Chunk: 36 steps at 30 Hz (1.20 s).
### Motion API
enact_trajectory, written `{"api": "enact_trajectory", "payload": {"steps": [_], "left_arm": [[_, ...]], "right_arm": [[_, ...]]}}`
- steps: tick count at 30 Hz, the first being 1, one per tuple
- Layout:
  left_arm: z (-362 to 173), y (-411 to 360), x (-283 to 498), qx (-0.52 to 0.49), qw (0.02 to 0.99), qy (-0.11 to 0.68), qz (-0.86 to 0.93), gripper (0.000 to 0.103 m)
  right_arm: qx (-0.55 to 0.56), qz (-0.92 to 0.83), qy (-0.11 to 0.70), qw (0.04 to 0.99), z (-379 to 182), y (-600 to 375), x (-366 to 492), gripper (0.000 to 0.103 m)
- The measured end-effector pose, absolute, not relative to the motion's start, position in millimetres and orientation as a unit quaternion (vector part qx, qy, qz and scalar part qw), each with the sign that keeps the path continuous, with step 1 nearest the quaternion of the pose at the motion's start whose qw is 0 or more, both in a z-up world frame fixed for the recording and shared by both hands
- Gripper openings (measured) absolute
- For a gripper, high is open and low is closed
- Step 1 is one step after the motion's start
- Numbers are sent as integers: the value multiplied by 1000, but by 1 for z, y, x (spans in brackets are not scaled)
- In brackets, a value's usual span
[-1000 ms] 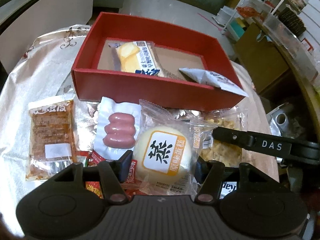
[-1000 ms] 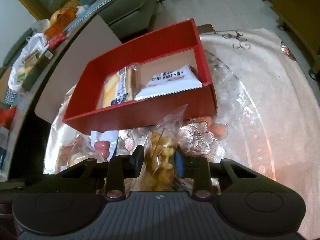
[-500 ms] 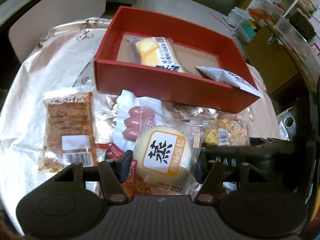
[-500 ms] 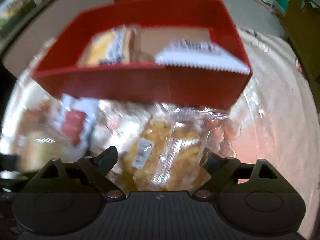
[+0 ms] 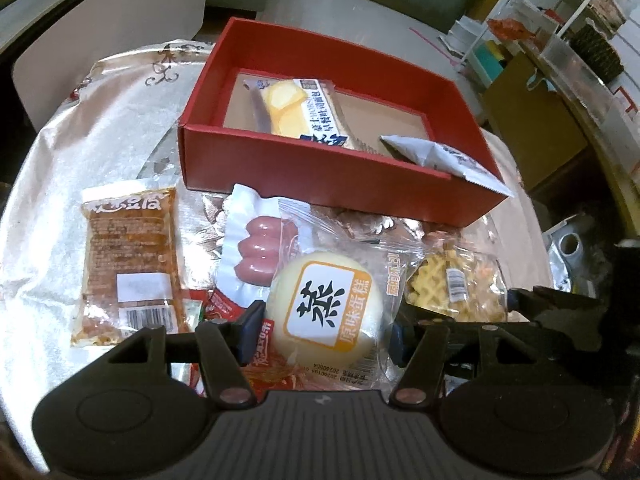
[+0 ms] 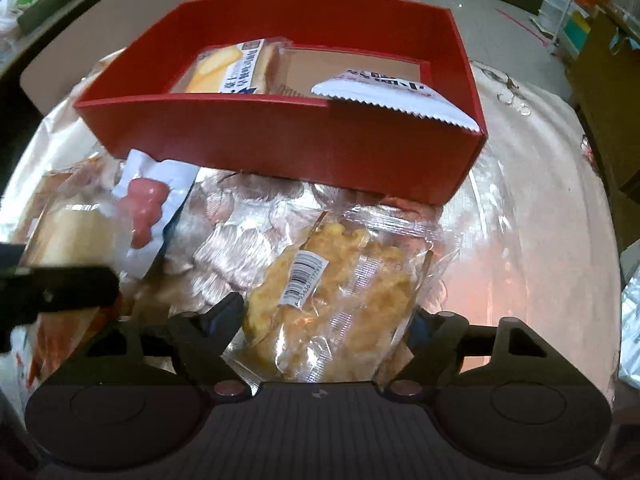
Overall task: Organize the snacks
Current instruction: 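Carry the bun packet and waffle packet with both tools over the red box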
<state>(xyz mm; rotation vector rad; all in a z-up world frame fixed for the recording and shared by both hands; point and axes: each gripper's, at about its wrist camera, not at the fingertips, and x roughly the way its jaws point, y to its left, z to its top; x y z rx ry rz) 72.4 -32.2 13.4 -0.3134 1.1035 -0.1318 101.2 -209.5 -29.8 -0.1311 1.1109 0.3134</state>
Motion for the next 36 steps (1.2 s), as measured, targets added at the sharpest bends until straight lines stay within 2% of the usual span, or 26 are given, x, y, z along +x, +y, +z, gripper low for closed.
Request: {"api": "enact_trajectory", "payload": {"steps": [11, 36], "left_arm": [[41, -40, 80, -149, 864, 475, -76, 53], [64, -34, 164, -166, 891, 419, -43, 53]], "right_arm": [[23, 173, 453, 874, 27, -237, 98, 83], [58, 174, 410, 893, 48, -237, 167, 83]]}}
